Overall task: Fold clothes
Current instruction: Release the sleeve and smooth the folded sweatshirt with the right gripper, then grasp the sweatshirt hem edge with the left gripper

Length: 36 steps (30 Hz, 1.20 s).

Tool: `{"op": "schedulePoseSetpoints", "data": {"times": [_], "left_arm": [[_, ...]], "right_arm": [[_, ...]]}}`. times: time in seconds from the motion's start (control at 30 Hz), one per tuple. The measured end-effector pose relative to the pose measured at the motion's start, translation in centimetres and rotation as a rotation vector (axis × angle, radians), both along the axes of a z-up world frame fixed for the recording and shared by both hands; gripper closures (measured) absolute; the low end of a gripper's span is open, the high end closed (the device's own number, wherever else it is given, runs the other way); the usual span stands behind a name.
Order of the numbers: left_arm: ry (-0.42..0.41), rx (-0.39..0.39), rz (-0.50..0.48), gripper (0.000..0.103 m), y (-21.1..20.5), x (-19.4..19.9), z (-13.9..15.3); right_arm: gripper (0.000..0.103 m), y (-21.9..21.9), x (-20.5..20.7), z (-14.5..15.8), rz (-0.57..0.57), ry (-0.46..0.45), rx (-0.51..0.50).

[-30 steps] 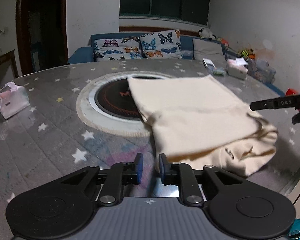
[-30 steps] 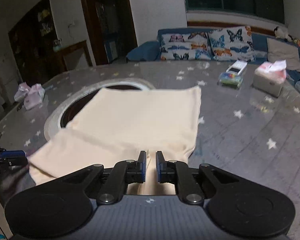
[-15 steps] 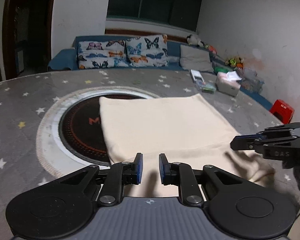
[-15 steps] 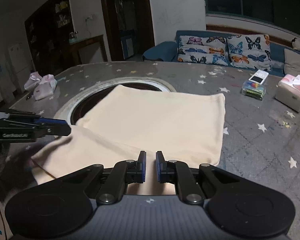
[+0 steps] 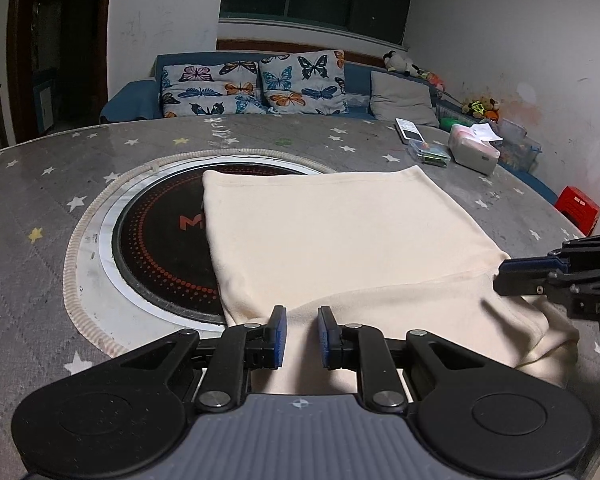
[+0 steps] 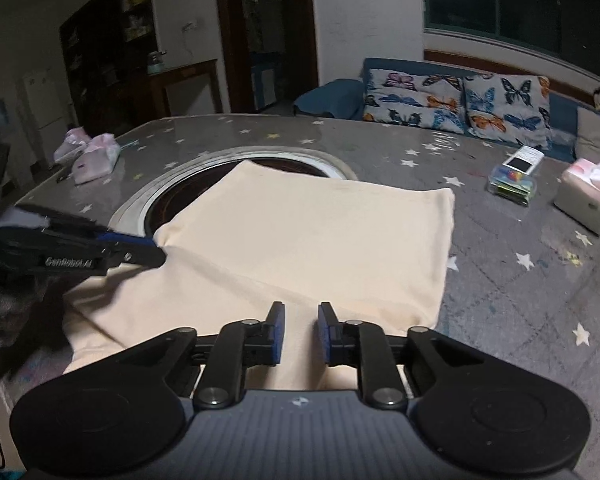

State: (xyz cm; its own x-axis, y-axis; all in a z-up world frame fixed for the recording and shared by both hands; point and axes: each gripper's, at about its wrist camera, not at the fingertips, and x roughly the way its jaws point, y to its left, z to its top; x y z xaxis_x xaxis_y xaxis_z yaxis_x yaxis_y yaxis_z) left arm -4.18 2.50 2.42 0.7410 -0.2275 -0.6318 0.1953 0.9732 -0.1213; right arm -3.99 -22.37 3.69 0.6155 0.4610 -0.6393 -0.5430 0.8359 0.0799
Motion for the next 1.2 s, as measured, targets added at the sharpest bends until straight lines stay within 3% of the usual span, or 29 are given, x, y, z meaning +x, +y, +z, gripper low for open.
{"op": "schedulePoseSetpoints", "data": {"times": [0.2,0.33,0.5,0.7,0.73,0.87,0.93,1.2], "left_arm": [[-0.04,0.047,-0.029,0.082,-0.3,-2.1,0.6],[-0.066,0.078,-0.049,0.072,-0.5,-3.6,1.1],[-0.099,0.117,-0.073,0.058,-0.7,-5.4,1.6],[-0.119,0.192,-0.17,0.046,-1.6,-9.5,1.5],[-0.126,0.21,-0.189,0.045,-1.8,-10.1,1.4],[-0.157,0.281,-0.262,0.044,-2.8,-11.9,0.8],[-0.172,0.322,-0.29,0.044,-3.4,-12.3,0.3],[-0.247,0.438,-0.398,0.044,-5.5,-13.3,-1.4]], "right_arm": [[0.081,0.0,-0.2,-0.6,-0.006,0.02,-0.023],[0.074,0.1,-1.4,0.2,0.014,-0.008,-0.031],[0.067,0.0,-2.1,-0.9,0.016,0.007,-0.067],[0.057,-0.5,-2.9,-0.7,0.021,-0.01,-0.081],[0.051,-0.6,-3.1,-0.6,0.022,-0.014,-0.082],[0.045,-1.0,-3.7,-0.2,0.031,-0.024,-0.087],[0.036,-1.1,-4.0,0.0,0.038,-0.032,-0.094],[0.031,-2.1,-6.0,0.9,0.071,-0.06,-0.141]]}}
